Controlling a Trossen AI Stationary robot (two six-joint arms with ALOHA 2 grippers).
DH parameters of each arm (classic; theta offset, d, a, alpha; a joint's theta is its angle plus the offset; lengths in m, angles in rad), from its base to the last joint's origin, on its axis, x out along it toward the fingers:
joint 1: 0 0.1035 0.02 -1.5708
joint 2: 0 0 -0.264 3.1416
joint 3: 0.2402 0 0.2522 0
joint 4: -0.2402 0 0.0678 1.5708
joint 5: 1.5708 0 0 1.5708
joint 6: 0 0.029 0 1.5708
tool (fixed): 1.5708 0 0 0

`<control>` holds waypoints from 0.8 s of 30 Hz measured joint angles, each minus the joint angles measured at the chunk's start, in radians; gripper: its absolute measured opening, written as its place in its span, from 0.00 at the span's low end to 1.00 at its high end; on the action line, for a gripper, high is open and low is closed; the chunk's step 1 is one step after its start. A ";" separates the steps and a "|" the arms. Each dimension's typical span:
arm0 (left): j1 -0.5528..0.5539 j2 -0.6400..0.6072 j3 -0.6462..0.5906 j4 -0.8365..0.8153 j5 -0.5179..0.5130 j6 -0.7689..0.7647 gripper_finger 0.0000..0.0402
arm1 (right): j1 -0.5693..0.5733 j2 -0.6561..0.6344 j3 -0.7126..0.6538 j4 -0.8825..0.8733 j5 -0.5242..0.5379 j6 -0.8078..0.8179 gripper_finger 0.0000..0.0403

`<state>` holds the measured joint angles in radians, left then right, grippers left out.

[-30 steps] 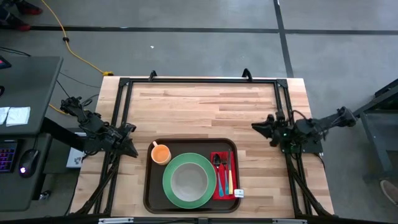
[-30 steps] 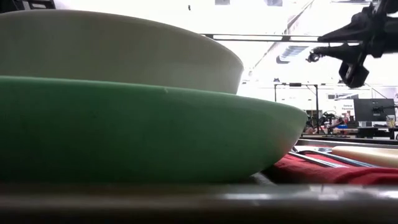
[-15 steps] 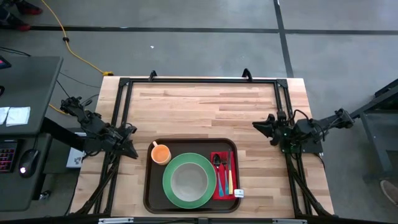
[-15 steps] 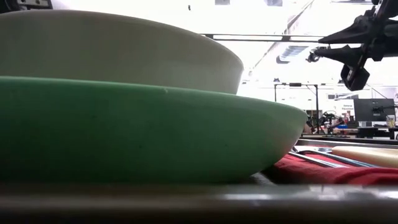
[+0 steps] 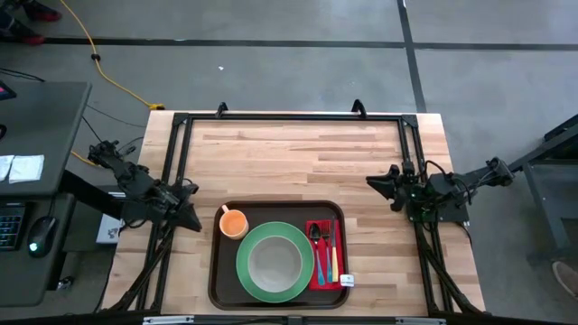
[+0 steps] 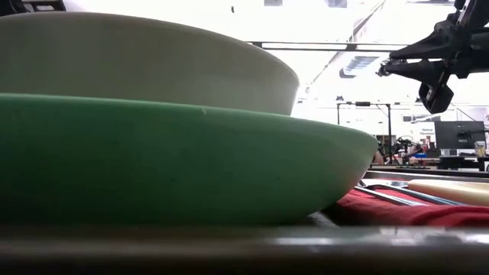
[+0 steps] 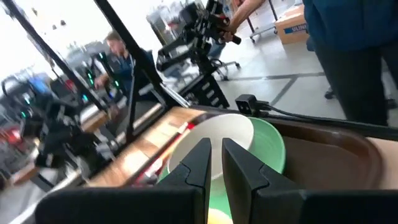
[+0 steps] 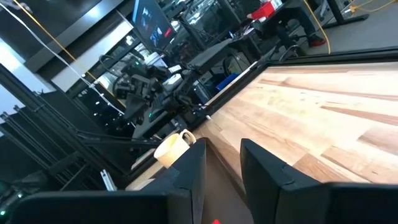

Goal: Set up tray
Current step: Return to Home Position

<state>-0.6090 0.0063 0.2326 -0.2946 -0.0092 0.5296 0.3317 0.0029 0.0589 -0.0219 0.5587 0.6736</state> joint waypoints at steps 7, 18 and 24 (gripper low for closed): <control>0.000 0.001 -0.212 0.295 0.041 -0.044 0.18 | 0.000 0.000 0.000 0.000 -0.013 -0.002 0.20; 0.000 0.001 -0.216 0.301 -0.001 -0.079 0.18 | 0.000 0.005 0.001 -0.059 -0.013 -0.022 0.20; 0.000 0.000 -0.217 0.307 -0.030 -0.139 0.18 | 0.000 0.006 0.001 -0.061 -0.013 -0.103 0.20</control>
<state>-0.6086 0.0063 0.0158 0.0120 -0.0394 0.3907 0.3317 0.0086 0.0601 -0.0826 0.5453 0.5705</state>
